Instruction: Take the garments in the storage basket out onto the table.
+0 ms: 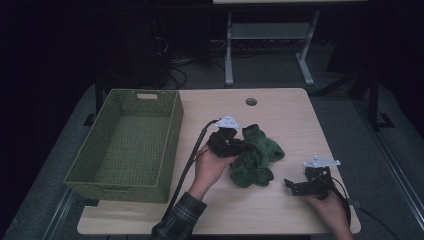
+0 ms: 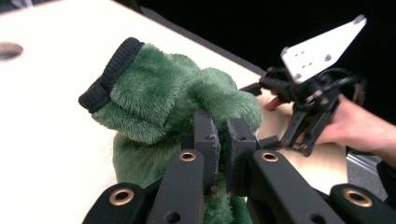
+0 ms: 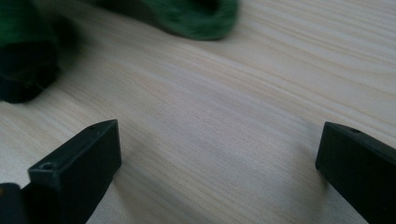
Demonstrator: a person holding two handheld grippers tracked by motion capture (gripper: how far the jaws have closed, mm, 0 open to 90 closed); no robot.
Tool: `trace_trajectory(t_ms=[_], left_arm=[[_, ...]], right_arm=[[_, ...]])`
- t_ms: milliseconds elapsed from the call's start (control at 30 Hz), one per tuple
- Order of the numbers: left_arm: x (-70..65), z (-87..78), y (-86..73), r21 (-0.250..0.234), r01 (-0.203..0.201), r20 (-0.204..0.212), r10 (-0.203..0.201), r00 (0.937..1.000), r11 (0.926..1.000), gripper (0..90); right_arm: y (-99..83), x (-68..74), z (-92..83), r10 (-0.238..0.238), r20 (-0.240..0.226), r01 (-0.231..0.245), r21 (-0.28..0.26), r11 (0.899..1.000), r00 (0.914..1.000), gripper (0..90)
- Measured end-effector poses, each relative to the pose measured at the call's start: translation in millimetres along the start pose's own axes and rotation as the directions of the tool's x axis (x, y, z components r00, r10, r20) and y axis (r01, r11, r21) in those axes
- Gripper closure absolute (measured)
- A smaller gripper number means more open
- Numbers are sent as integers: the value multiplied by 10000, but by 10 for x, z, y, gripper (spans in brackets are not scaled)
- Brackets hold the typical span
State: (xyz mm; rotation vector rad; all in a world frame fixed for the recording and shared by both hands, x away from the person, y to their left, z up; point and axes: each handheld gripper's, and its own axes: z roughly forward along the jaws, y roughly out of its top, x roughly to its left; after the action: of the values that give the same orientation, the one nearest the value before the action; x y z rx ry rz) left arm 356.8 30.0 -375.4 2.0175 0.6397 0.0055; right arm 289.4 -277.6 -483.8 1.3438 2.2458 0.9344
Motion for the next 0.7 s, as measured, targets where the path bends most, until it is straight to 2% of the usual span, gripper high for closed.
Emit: trace_trajectory(t_ms=[133, 267, 367, 433, 467, 533, 600, 700], left_arm=[[96, 165, -135, 320, 351, -14, -351, 9994, 9989, 854], [166, 308, -234, 580, 461, -52, -458, 9989, 9973, 853], [189, 374, -267, 730, 388, -78, -383, 9992, 9966, 852], [207, 435, -290, 864, 334, -240, -314, 9992, 9957, 850], [223, 478, -317, 1155, 178, -459, -126, 9989, 9932, 847], [252, 518, -358, 1347, 88, -553, -14, 9985, 9909, 831], [267, 525, -377, 1441, 101, -598, -15, 9982, 9895, 772], [230, 429, -317, 1322, -16, -621, 99, 9980, 9912, 602]], right_arm=[[0, 0, -2, -1, -3, 1, 19, 10000, 10000, 0], [-1, 1, 1, 13, -1, -13, -8, 10000, 10000, 0], [0, 3, 1, 12, -12, -12, -5, 10000, 10000, 0], [0, 4, 1, -1, -29, 1, -9, 10000, 10000, 0], [0, 4, 1, -6, -28, 6, -13, 10000, 10000, 0], [0, 5, 1, -4, -30, 4, -16, 10000, 10000, 0], [-1, 7, 0, -6, -46, 6, -12, 10000, 10000, 0], [-1, 6, 1, -25, -42, 25, -22, 10000, 10000, 0]])
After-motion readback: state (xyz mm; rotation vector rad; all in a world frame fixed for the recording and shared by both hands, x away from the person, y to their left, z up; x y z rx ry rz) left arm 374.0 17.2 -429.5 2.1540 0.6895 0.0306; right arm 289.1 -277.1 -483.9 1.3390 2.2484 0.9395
